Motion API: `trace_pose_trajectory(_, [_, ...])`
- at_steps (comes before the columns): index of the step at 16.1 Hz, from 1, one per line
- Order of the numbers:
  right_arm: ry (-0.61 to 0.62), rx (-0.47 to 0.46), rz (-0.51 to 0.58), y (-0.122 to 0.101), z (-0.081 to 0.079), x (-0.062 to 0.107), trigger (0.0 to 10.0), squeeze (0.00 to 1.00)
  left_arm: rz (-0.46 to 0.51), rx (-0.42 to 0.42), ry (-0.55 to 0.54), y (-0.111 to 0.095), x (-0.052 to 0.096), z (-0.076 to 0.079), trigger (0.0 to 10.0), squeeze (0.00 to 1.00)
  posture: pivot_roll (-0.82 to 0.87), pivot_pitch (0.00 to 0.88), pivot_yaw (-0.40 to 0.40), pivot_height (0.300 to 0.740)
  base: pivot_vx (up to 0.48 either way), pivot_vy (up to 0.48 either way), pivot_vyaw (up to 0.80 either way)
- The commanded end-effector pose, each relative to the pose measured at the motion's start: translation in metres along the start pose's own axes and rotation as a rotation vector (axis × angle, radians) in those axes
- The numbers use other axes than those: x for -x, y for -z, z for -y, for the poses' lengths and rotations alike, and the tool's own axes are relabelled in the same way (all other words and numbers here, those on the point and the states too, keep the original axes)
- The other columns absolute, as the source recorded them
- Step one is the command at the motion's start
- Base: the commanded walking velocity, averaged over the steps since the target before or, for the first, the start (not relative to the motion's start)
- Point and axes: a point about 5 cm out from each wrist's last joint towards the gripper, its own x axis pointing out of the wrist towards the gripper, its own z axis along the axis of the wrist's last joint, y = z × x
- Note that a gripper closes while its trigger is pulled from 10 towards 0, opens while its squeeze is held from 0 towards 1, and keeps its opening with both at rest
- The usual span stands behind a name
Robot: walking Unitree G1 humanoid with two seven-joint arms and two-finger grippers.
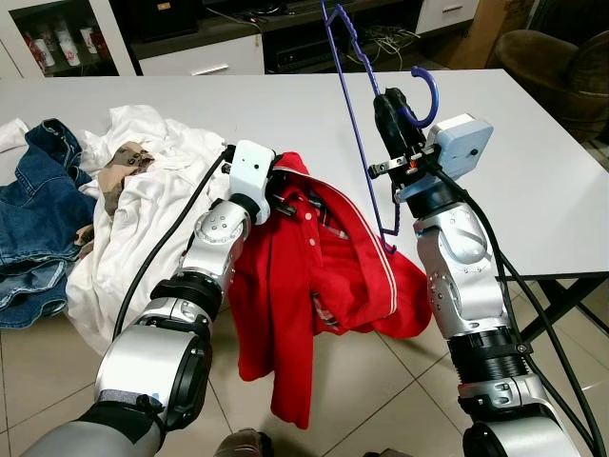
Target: Hang hanger
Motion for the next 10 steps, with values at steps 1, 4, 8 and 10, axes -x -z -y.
trace_pose_trajectory(1, [0.002, -0.001, 0.018, -0.004, 0.0, -0.004, 10.0, 0.0, 0.038, -0.002, -0.021, -0.007, 0.0, -0.005, 10.0, 0.0, -0.01, 0.0, 0.052, 0.74, 0.0, 0.0, 0.0])
trace_pose_trajectory(4, [0.002, -0.001, 0.018, -0.004, 0.0, -0.004, 10.0, 0.0, 0.038, -0.002, -0.021, -0.007, 0.0, -0.005, 10.0, 0.0, -0.01, 0.0, 0.052, 0.74, 0.0, 0.0, 0.0])
trace_pose_trajectory(8, [0.002, -0.001, 0.018, -0.004, 0.0, -0.004, 10.0, 0.0, 0.038, -0.002, -0.021, -0.007, 0.0, -0.005, 10.0, 0.0, -0.01, 0.0, 0.052, 0.74, 0.0, 0.0, 0.0])
trace_pose_trajectory(10, [0.231, -0.203, 0.1, -0.024, 0.048, 0.015, 10.0, 0.0, 0.023, 0.028, -0.005, 0.013, 0.01, 0.008, 10.0, 0.0, -0.02, 0.0, 0.034, 0.74, 0.0, 0.0, 0.0])
